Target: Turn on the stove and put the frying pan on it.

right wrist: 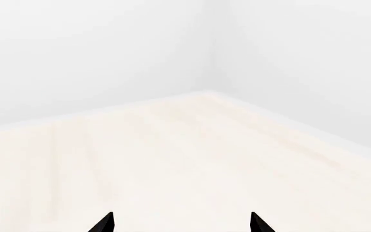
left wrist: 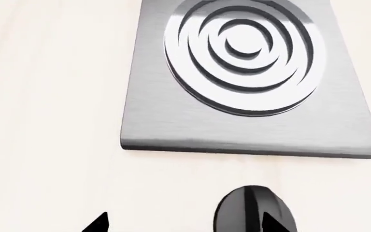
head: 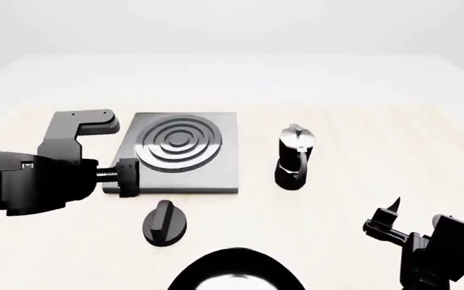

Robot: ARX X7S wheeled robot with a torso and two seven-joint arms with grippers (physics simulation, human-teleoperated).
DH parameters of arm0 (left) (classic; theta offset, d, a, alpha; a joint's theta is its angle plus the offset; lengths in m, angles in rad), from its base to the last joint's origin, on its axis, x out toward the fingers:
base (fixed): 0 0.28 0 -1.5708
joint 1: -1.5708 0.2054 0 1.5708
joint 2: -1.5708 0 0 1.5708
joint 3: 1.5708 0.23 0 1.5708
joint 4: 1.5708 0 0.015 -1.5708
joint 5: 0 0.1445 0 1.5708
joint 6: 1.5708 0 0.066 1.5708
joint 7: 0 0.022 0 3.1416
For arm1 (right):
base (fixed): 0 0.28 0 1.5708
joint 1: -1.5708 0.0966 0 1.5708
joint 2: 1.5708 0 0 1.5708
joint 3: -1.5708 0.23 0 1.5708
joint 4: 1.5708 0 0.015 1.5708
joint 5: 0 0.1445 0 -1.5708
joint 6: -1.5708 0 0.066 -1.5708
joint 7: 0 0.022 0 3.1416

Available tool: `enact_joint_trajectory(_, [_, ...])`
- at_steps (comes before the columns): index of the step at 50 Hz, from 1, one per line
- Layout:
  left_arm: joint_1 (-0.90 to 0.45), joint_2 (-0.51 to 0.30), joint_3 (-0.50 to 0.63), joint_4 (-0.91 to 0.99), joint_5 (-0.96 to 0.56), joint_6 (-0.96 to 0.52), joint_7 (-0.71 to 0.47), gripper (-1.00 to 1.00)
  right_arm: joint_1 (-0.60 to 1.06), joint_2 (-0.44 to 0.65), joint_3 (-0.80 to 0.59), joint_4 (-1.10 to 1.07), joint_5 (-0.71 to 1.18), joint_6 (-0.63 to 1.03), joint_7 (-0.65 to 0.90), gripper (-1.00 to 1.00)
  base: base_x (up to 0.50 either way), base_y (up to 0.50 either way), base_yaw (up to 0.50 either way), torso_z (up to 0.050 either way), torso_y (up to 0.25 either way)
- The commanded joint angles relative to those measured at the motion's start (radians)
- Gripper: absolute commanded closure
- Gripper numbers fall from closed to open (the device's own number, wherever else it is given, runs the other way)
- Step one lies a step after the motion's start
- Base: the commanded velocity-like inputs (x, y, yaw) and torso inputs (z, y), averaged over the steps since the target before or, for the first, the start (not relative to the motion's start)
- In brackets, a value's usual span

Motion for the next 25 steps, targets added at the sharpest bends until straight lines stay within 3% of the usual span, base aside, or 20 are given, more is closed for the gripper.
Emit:
enact_joint_trajectory(1, [0.042,-0.020,0.032,-0.038,0.060,0.049,0.078,-1.00,-0.001,0.003,-0.005,0.002,0.002,0.001,0.005,-1.00,0.00,0.00,0.00,0.000,0.000])
enact_joint_trajectory(25, [0.095,-0.007,0.118,-0.109,0.171,0.123,0.225,-1.00,0.006,0.011,-0.007,0.016,0.011,-0.002,0.014,-1.00,0.00,0.00,0.00,0.000,0.000])
